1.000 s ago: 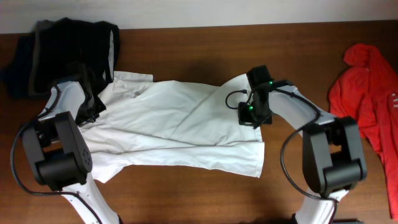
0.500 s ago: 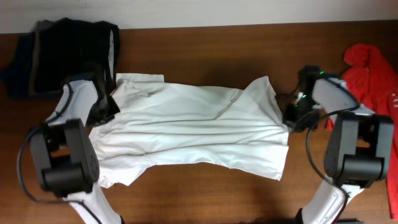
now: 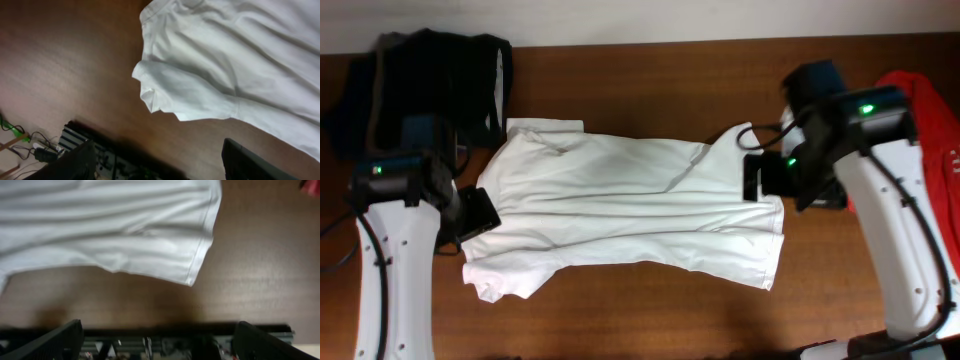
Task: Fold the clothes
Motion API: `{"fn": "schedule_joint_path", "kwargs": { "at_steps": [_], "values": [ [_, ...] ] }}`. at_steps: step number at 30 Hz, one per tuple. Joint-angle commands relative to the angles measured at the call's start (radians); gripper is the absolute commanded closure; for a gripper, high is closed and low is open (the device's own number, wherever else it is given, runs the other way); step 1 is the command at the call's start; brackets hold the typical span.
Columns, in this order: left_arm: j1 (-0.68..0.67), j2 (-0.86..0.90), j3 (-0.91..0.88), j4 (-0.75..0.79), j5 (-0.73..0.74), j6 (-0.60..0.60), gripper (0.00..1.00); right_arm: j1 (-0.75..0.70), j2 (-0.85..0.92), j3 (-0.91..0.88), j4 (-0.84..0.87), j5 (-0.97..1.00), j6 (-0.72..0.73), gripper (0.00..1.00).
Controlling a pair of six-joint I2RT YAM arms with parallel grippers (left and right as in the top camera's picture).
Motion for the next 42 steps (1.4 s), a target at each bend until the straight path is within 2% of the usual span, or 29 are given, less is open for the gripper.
{"fn": "schedule_joint_path", "kwargs": {
  "at_steps": [1,2,5,10,12,14,17,20,24,25,27,28,30,33,36,38,40,41,42],
  "values": [
    [0.005,-0.125,-0.092,-0.003,-0.015,-0.003,0.13,0.096,-0.023,-0.141,0.003,0.081,0.114,0.01],
    [0.005,-0.175,-0.156,0.012,-0.009,-0.003,0.01,0.117,-0.023,-0.240,0.032,0.081,0.121,0.01],
    [0.005,-0.212,-0.293,0.140,0.033,-0.002,0.01,0.117,-0.023,-0.485,0.195,0.057,0.158,0.01],
    [0.021,0.020,-0.351,0.288,0.040,-0.015,0.01,0.119,-0.023,-0.795,0.485,-0.137,0.157,0.01],
    [0.090,0.106,-0.351,0.314,0.039,-0.021,0.01,0.119,-0.023,-0.858,0.530,-0.137,0.160,0.01],
    [0.210,0.177,-0.351,0.335,0.042,-0.021,0.01,0.119,-0.023,-0.923,0.602,-0.060,0.278,0.01],
    [0.338,0.185,-0.351,0.343,0.114,-0.021,0.01,0.118,-0.023,-0.938,0.632,-0.037,0.293,0.01],
    [0.360,0.184,-0.351,0.342,0.142,-0.021,0.01,0.085,-0.023,-0.982,0.660,0.074,0.430,0.01],
    [0.359,0.184,-0.351,0.349,0.193,-0.021,0.01,-0.040,-0.023,-1.029,0.732,0.001,0.422,0.01],
    [0.359,0.185,-0.351,0.356,0.208,-0.021,0.01,-0.049,-0.023,-1.043,0.753,-0.014,0.422,0.03],
    [0.359,0.184,-0.351,0.361,0.214,-0.020,0.01,-0.052,-0.023,-1.073,0.796,-0.041,0.422,0.22],
    [0.359,0.184,-0.351,0.361,0.214,-0.021,0.01,-0.052,-0.023,-1.097,0.834,-0.044,0.425,0.50],
    [0.359,0.184,-0.351,0.360,0.214,-0.020,0.01,-0.054,-0.023,-1.102,0.830,-0.055,0.433,0.95],
    [0.359,0.184,-0.351,0.359,0.214,-0.012,0.01,-0.108,-0.023,-1.055,0.779,-0.051,0.405,0.96],
    [0.327,0.184,-0.351,0.352,0.214,0.015,0.02,-0.309,-0.023,-0.855,0.577,-0.051,0.198,0.96],
    [0.254,0.184,-0.351,0.345,0.214,0.021,0.04,-0.429,-0.023,-0.711,0.459,-0.051,0.068,0.96],
    [0.179,0.184,-0.351,0.337,0.214,0.021,0.06,-0.482,-0.023,-0.653,0.409,-0.051,0.016,0.96],
    [0.117,0.184,-0.351,0.328,0.214,0.021,0.06,-0.505,-0.023,-0.639,0.398,-0.051,-0.016,0.80],
    [0.076,0.184,-0.351,0.321,0.214,0.021,0.06,-0.506,-0.023,-0.640,0.398,-0.047,-0.028,0.51]
  ]
}}
